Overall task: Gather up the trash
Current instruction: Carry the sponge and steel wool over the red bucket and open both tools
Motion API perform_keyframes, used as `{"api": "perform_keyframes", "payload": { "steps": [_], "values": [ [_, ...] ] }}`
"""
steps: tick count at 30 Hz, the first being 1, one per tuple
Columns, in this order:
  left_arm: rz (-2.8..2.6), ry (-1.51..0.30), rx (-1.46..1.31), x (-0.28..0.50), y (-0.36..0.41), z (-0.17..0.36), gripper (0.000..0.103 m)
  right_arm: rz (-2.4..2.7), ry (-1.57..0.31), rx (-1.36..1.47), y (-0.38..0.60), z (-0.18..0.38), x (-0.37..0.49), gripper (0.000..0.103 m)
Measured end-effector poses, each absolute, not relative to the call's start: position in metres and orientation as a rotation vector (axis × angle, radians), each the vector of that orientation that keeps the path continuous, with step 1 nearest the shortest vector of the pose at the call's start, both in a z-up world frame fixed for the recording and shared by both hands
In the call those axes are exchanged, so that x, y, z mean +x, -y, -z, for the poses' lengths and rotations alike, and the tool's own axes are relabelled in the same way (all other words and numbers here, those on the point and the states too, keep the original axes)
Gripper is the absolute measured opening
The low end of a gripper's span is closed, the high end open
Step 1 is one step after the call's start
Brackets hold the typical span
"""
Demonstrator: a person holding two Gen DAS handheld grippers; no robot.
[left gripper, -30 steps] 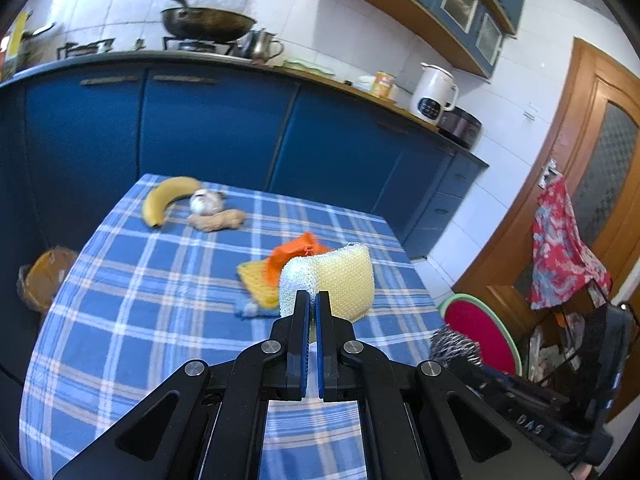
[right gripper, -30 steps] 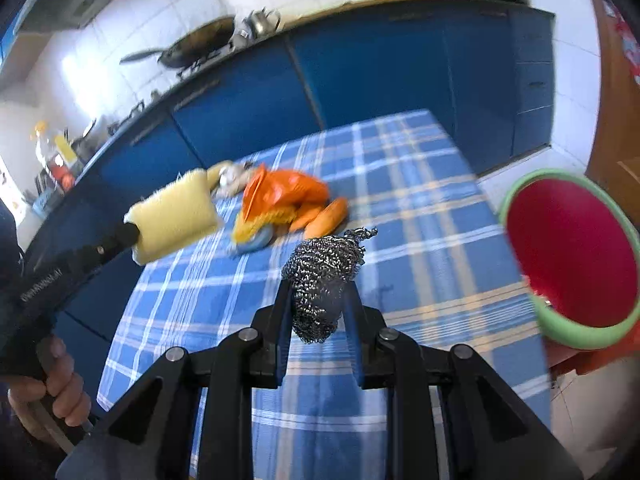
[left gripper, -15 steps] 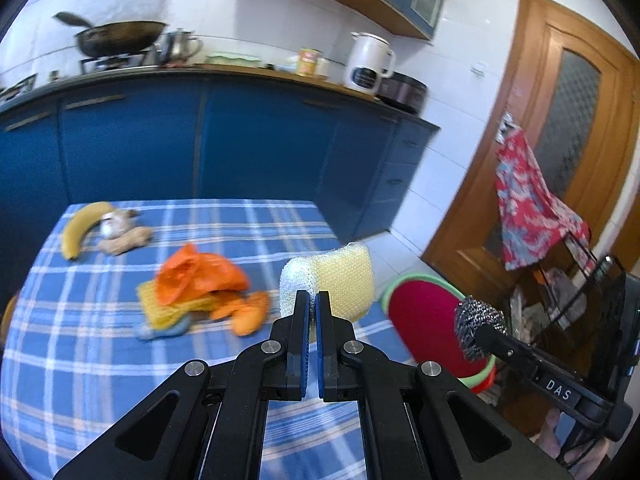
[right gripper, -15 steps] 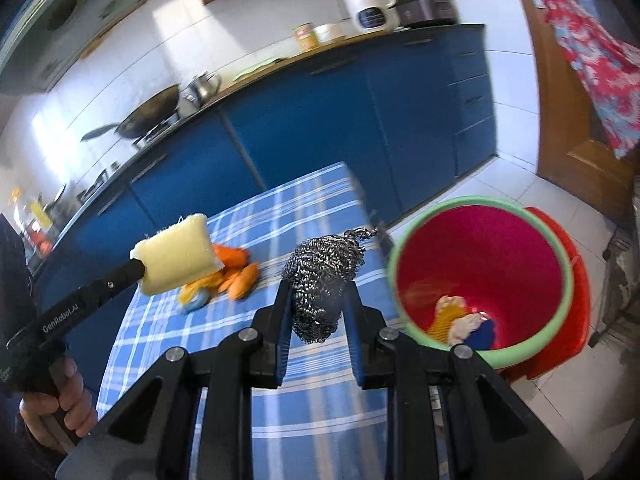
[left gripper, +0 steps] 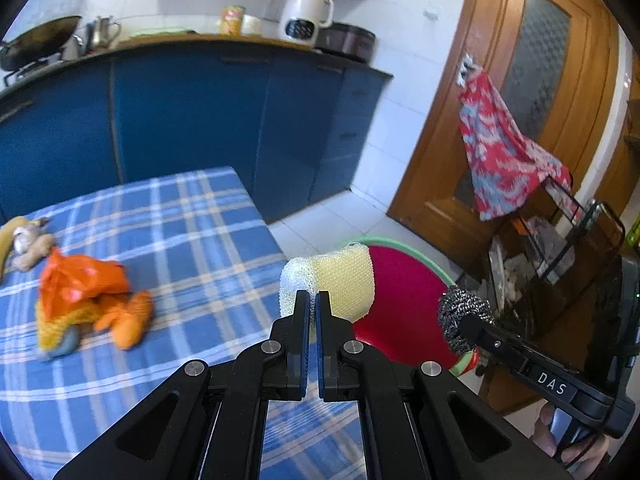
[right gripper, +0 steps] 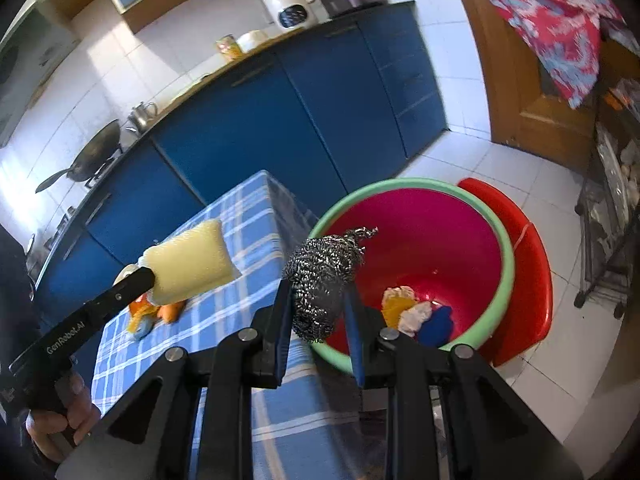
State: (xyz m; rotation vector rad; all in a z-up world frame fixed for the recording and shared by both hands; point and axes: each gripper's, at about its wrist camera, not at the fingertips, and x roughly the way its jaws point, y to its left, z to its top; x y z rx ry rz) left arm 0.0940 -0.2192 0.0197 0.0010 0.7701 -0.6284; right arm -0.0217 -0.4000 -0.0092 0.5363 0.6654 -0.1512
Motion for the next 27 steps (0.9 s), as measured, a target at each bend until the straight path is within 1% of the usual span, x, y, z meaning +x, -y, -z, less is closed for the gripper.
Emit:
{"api": "perform_keyframes", "payload": {
  "steps": [9, 11, 15, 18, 21, 23, 26, 27],
  "values": [
    [0.693, -0.857, 0.067, 0.103, 0.272, 0.014, 0.002, 0.197, -0.703, 0.596, 0.434, 0.04, -0.015, 0.028],
    [0.702, -0.877, 0.079, 0.105, 0.28, 0.022, 0.004, 0.201, -0.71, 0.603, 0.439, 0.045, -0.014, 0.029],
    [0.706, -0.911, 0.096, 0.107, 0.291, 0.031, 0.004, 0.206, -0.719, 0.621, 0.447, 0.053, -0.012, 0.032],
    [0.699, -0.922, 0.108, 0.108, 0.295, 0.035, 0.009, 0.211, -0.72, 0.64, 0.454, 0.058, -0.012, 0.036],
    [0.692, -0.927, 0.113, 0.109, 0.294, 0.036, 0.014, 0.218, -0.719, 0.654, 0.459, 0.061, -0.011, 0.037],
    [0.688, -0.923, 0.114, 0.108, 0.294, 0.034, 0.022, 0.22, -0.717, 0.656, 0.46, 0.061, -0.012, 0.039],
    [0.688, -0.91, 0.109, 0.106, 0.29, 0.03, 0.025, 0.225, -0.705, 0.659, 0.46, 0.059, -0.014, 0.039],
    [0.688, -0.906, 0.107, 0.105, 0.288, 0.028, 0.025, 0.226, -0.699, 0.659, 0.46, 0.057, -0.016, 0.041]
  ]
}}
